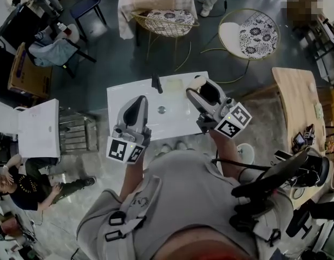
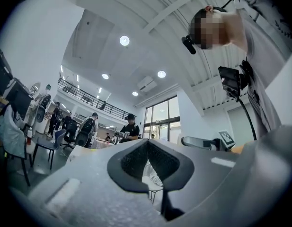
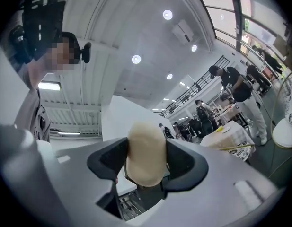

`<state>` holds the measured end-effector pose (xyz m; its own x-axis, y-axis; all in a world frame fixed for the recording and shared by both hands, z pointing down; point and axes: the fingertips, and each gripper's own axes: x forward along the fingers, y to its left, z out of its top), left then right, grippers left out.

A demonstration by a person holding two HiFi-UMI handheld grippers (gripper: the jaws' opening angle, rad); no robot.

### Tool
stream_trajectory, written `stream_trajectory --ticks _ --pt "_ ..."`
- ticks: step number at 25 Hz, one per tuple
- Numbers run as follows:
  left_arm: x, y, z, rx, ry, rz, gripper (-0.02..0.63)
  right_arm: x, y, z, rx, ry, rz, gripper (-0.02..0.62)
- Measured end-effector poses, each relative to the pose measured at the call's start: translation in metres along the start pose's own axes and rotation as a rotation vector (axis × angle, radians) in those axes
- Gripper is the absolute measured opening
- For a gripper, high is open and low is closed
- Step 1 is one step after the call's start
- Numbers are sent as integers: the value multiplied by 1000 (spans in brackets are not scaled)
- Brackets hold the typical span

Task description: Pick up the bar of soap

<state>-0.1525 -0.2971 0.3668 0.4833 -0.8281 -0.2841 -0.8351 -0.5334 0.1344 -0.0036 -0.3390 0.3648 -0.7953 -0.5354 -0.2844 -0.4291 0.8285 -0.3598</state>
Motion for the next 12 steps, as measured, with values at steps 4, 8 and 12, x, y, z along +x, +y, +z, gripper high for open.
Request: stream_trajectory --ticks 4,8,12 --pt "-5 1 -3 -12 9 8 -6 0 -1 -6 -34 25 -26 255" --pt "-8 1 -2 -10 11 10 -6 5 -1 -9 -43 42 -25 255" --pt "-11 4 -5 -14 21 22 -6 12 -1 -16 -61 72 -15 253"
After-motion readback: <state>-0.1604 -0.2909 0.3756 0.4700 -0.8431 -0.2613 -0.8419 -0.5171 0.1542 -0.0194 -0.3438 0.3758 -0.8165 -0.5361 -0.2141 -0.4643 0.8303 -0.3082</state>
